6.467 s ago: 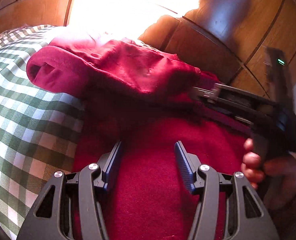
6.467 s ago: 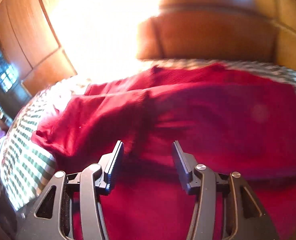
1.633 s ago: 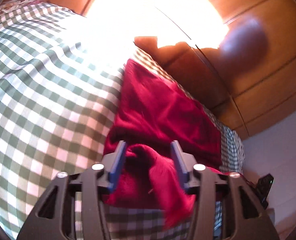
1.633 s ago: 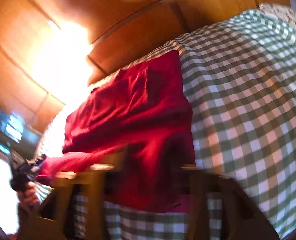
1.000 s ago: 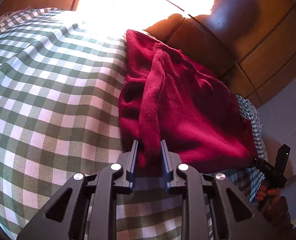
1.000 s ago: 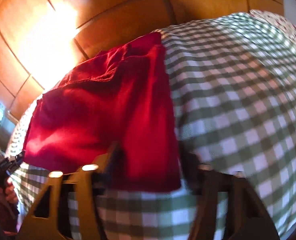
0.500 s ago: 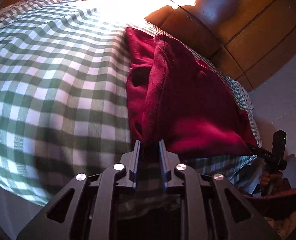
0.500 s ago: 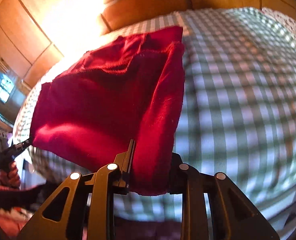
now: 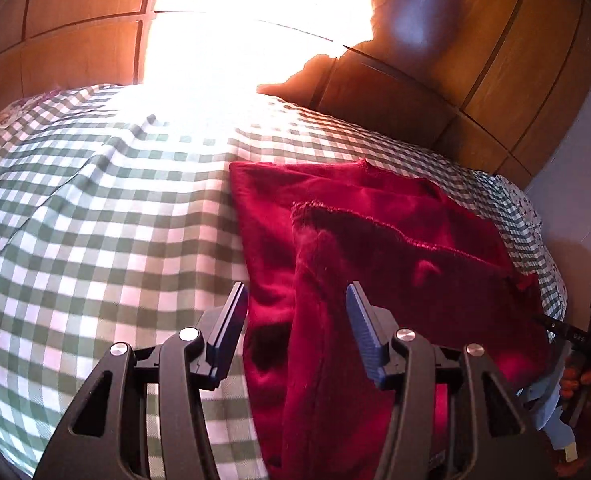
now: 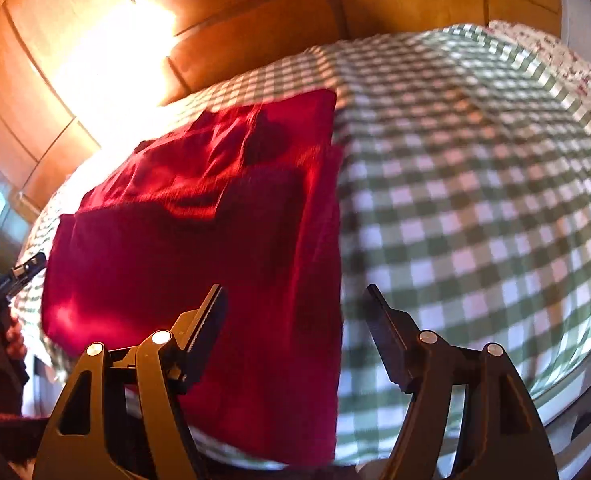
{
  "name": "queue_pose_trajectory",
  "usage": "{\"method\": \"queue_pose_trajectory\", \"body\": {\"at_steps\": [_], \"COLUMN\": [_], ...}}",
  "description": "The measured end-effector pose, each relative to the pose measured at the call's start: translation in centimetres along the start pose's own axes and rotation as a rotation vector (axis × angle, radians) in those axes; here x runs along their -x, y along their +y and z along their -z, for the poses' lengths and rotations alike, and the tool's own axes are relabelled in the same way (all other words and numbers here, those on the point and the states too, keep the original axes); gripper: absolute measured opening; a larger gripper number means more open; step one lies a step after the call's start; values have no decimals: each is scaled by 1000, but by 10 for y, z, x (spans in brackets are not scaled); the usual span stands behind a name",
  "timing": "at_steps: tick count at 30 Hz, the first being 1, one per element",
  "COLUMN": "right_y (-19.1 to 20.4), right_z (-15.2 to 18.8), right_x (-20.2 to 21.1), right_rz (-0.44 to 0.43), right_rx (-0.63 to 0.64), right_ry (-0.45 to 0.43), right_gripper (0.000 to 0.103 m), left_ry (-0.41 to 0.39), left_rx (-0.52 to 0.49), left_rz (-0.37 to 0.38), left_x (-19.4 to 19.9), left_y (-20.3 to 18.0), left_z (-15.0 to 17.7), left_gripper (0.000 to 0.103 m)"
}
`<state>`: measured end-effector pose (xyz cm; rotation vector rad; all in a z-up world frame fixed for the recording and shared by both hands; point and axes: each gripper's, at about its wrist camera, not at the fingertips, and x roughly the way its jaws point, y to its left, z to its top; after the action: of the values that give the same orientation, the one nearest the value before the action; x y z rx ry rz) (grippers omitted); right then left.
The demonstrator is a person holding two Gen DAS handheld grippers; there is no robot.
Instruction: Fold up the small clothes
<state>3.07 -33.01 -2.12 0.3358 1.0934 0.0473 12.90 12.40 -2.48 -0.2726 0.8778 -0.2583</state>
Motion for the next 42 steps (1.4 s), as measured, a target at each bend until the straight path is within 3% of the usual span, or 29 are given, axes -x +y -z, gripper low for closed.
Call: {"method": "queue_pose_trajectory", "body": {"at_steps": [4,6,7,9,12,19,25,35,40,42], "right_y": [-3,-5,-5,-2,9,28,38,41,32,28], "right_z": [-14,-20,-24,-27,-27,-38,-84,-169,-171,-164], "right_x": [-8,-14,-17,-23,-21,20,22,-67,-131,-147], "right_rz": [32,39,41,29,15,-52,-62,54,136,157], "right_rx": [0,0,0,15,60,91,110,68,40,38], "right_ry": [-30,-36,-40,-26,-20,-108,-182,-165,-59,-43], "right_gripper": [69,68,62,36,15,13,13,11,11,12], "left_ry": [22,49,54,28,-27,-110,-146,-87,46,40], "left_rx": [2,-10,-16,-26,-26,24,48,88,85,98], "left_rz": [34,44,30,16,29,61,32,-125,-226,-229], "left_x": [-22,-34,-35,-28,-4,43,33,-61,-124,-130], "left_y": [-2,-11,-12,-14,-11,4,6,13,22,24], "left_z": [-14,-13,-13,-7,0,-3,-41,-109,-98,-92], "left_gripper": [48,24,17,7,7,7,7,7,7,10]}}
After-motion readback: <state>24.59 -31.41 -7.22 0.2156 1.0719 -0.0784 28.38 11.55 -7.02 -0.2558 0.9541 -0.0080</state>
